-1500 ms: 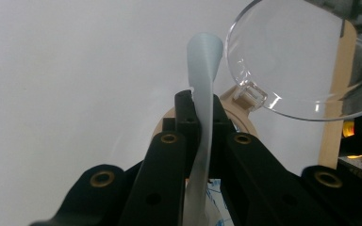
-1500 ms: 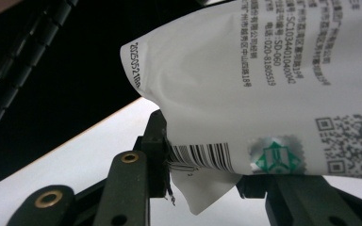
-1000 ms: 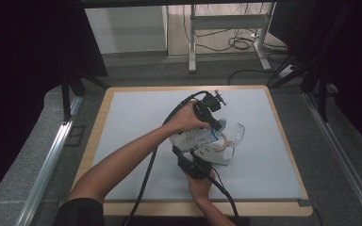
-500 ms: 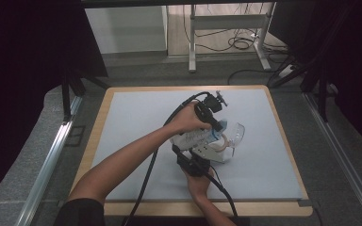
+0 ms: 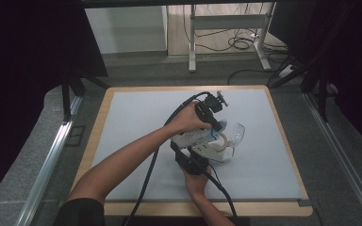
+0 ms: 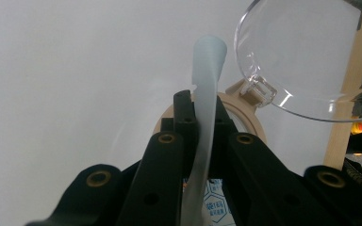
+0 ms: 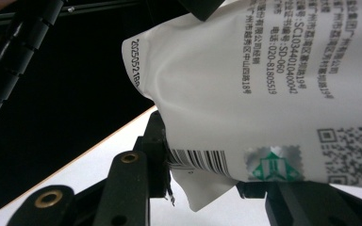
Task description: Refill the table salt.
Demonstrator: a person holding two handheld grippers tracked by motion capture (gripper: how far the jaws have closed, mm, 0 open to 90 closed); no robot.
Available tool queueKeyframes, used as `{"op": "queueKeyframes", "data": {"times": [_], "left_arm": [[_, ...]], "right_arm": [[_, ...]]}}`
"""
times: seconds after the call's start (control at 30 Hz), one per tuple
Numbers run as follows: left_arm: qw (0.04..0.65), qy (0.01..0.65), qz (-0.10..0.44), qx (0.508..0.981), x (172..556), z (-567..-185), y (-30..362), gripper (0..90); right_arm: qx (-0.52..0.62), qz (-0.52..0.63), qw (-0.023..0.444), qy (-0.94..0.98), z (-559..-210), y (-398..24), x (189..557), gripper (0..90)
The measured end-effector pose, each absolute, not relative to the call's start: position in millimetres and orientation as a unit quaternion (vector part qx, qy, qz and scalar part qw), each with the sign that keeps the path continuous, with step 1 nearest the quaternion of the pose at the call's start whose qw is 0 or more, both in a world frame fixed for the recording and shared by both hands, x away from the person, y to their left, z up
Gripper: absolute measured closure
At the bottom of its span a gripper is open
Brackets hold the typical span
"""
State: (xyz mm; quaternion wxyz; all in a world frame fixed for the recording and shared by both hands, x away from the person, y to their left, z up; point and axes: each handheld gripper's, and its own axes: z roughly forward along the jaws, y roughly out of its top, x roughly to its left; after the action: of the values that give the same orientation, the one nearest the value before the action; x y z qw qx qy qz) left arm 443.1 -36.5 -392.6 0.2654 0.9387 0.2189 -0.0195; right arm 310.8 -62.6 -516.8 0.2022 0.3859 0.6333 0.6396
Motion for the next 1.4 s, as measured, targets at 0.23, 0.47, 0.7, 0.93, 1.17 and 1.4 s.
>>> {"op": "queueKeyframes", "data": {"times": [0.23, 0.47, 0.7, 0.93, 1.17, 1.4], "left_arm": [[0.262, 0.220, -0.017, 0.939, 444, -390, -35, 87.3], [0.258, 0.221, -0.017, 0.940, 445, -390, -34, 87.3], [0.254, 0.219, -0.015, 0.942, 444, -389, -36, 87.3], [0.247, 0.218, -0.012, 0.944, 444, -388, -38, 87.2], [0.246, 0.218, -0.014, 0.944, 444, -389, -38, 87.2], [0.246, 0.219, -0.014, 0.944, 444, -389, -39, 87.1]], "right_arm": [[0.388, 0.648, 0.198, 0.625, -513, -59, 312, 63.1], [0.390, 0.655, 0.188, 0.619, -512, -58, 312, 63.1], [0.391, 0.664, 0.178, 0.612, -509, -58, 314, 63.1], [0.392, 0.673, 0.172, 0.604, -508, -59, 314, 63.1], [0.394, 0.679, 0.166, 0.597, -507, -59, 314, 63.1], [0.394, 0.678, 0.166, 0.598, -507, -60, 314, 63.1]]}}
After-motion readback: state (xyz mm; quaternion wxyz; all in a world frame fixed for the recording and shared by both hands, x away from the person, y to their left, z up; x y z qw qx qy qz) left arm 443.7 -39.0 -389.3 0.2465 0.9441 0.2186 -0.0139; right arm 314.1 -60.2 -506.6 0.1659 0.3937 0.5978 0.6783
